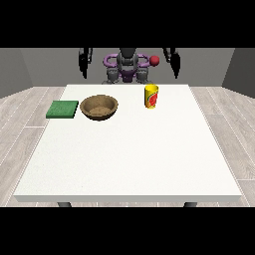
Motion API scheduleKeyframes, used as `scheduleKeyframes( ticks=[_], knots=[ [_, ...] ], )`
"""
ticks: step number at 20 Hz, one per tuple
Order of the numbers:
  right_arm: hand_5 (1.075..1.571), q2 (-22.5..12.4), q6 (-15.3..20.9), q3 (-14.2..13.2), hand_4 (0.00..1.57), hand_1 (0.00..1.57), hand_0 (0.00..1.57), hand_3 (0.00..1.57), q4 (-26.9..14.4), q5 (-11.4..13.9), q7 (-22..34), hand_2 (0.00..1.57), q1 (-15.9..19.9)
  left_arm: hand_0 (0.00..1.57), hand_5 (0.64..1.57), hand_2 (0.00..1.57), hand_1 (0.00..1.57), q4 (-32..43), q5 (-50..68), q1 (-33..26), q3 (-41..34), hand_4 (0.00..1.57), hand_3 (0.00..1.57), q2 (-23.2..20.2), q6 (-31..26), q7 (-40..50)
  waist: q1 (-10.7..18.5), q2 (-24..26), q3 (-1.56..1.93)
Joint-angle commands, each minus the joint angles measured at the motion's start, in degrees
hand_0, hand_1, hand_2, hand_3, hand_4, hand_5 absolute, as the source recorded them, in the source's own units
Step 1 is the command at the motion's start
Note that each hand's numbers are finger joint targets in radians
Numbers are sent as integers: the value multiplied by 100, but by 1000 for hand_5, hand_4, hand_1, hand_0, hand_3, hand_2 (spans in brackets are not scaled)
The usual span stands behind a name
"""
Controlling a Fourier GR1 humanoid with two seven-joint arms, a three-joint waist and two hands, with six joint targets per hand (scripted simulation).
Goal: Pick the cup and pour the ball into the bowl, then pick the bowl and place it on the pad
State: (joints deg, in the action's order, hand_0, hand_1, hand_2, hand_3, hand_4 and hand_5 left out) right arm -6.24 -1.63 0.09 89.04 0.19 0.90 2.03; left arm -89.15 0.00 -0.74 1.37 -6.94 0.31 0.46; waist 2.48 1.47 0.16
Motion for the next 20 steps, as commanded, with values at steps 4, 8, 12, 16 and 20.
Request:
scheduleKeyframes(
  ticks=[4,8,12,16,20],
  knots=[
    [1569,-211,2,-104,0,0,0,0,493,-50,467,0,102,0,1557,0,0,-511,74,92,-61,0,0,-217,-75,420,-57,1327,-21],
    [1569,-622,-721,-878,0,0,0,0,415,-1147,513,0,-330,0,1558,0,0,-965,934,477,-423,0,0,194,85,1117,-337,1415,-7],
    [1570,-950,-1016,-1384,0,0,0,0,592,-1508,508,0,-294,0,1552,0,0,-1369,1248,264,-759,0,0,-235,-307,1145,-225,925,-15],
    [1569,-752,-1055,-1275,0,0,0,0,1005,-1562,536,0,-304,0,1547,0,0,-883,1407,330,-1275,0,0,-394,-594,283,-448,443,-17],
    [1569,-634,-946,-1287,0,0,0,0,523,-1254,-120,0,19,0,1539,0,0,-365,1129,492,-1267,0,0,-346,-681,-513,-355,-139,-17]
  ],
)
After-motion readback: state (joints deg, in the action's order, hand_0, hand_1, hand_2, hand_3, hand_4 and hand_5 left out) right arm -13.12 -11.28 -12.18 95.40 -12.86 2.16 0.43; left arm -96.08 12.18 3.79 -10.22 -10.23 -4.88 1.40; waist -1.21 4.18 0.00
